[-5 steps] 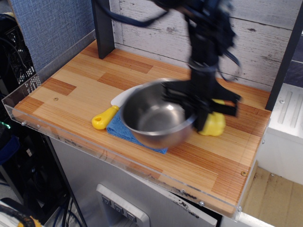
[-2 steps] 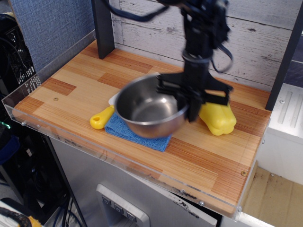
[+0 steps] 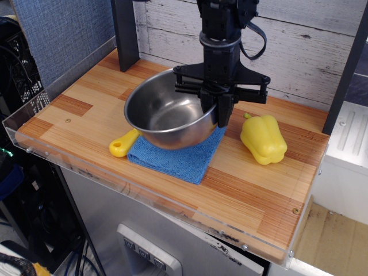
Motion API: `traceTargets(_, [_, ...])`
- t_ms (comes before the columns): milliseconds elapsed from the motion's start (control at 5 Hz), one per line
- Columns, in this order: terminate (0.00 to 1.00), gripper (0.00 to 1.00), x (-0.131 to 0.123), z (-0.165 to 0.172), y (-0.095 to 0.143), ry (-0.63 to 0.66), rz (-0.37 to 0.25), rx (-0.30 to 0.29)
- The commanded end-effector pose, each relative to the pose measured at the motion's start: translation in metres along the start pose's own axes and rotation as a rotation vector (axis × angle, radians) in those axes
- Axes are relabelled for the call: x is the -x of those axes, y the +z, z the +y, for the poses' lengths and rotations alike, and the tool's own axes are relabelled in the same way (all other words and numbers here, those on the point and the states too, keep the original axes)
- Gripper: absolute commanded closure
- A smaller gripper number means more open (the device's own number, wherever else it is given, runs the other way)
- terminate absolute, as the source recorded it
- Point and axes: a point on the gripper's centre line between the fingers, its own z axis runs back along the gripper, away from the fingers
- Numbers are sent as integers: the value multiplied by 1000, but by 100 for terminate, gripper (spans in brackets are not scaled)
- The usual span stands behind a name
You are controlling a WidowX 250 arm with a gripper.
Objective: Place the pot on top of the towel
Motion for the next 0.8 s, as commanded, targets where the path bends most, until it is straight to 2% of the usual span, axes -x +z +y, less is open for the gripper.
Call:
traceTargets(0, [0,100,4,-6,-16,-26,24,-42])
traceTargets(400, [0,100,-1,-2,-45,-22,86,-100])
traceTargets(600, [0,0,-3,1,-41,-18,84,-80])
